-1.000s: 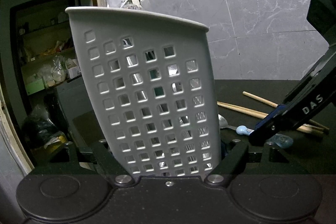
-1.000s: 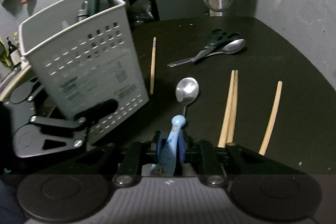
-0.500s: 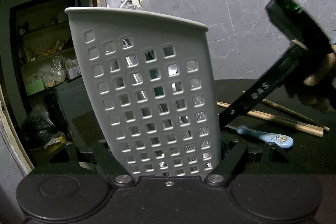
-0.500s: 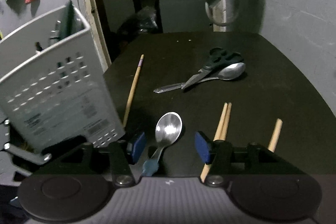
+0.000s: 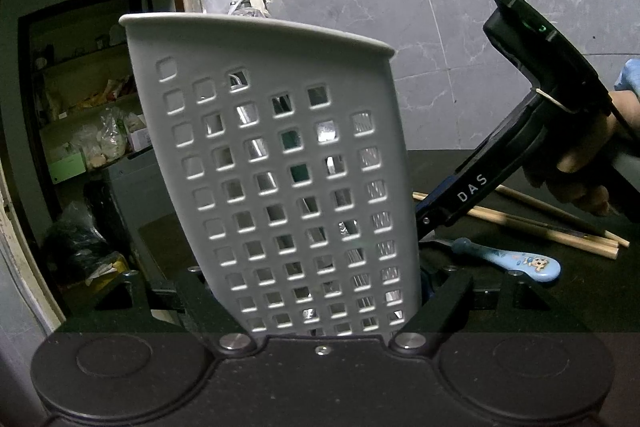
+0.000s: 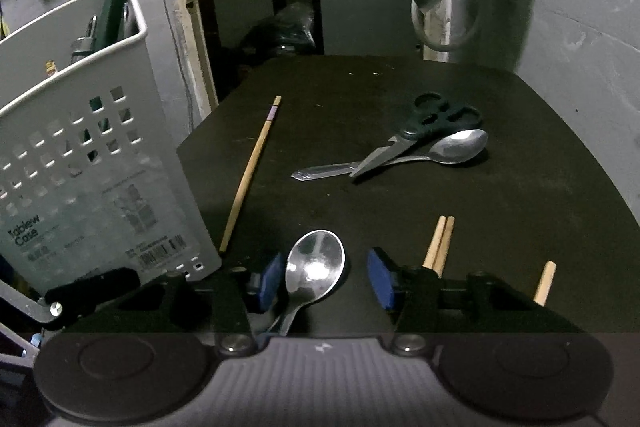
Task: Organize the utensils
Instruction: 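Lift the blue-handled spoon toward the basket with the right gripper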
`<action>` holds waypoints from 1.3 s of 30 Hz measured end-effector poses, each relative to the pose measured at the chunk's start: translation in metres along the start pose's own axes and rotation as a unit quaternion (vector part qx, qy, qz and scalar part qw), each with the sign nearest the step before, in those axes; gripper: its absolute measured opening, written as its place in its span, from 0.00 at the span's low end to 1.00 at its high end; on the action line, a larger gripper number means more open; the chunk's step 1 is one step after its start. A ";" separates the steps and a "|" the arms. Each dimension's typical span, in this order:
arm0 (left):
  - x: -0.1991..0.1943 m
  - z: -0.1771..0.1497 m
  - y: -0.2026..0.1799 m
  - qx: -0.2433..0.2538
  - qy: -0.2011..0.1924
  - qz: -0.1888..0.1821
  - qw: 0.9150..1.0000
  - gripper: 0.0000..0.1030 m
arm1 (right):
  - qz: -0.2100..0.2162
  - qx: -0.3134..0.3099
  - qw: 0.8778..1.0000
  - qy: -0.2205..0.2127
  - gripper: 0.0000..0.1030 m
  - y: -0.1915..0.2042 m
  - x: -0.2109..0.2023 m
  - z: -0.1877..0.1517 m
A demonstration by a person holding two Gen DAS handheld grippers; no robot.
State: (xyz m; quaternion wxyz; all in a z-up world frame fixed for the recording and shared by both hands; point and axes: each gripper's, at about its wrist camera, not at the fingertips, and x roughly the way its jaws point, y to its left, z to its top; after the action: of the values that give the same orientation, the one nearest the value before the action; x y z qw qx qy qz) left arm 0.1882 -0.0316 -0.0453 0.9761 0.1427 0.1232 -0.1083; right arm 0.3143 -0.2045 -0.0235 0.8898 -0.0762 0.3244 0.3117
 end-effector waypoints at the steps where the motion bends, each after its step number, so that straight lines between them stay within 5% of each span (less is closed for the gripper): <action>1: 0.000 0.000 0.000 0.000 0.000 0.000 1.000 0.79 | -0.001 -0.003 1.000 0.001 0.41 0.000 0.001 0.001; 2: 0.000 0.000 0.000 0.000 0.000 0.000 1.000 0.79 | -0.001 -0.006 1.000 0.003 0.35 0.002 0.001 0.002; 10: 0.000 0.000 0.000 0.000 0.000 0.000 1.000 0.79 | -0.005 -0.031 0.999 0.018 0.33 0.010 0.001 0.007; 18: 0.000 0.000 0.000 -0.001 0.000 0.000 1.000 0.79 | -0.075 -0.127 0.989 0.018 0.31 0.043 -0.002 0.003; 20: 0.000 0.000 0.000 -0.001 0.000 0.000 1.000 0.79 | -0.090 -0.142 0.986 0.012 0.13 0.050 -0.003 0.002; 39: 0.001 0.000 0.002 -0.006 0.000 -0.002 1.000 0.78 | -0.093 -0.183 0.979 0.014 0.10 0.073 -0.011 -0.004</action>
State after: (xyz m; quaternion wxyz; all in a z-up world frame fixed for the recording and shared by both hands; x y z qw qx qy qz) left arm 0.1892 -0.0300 -0.0452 0.9766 0.1366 0.1245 -0.1098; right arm 0.2614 -0.1533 -0.0150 0.8814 -0.2719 0.2660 0.2801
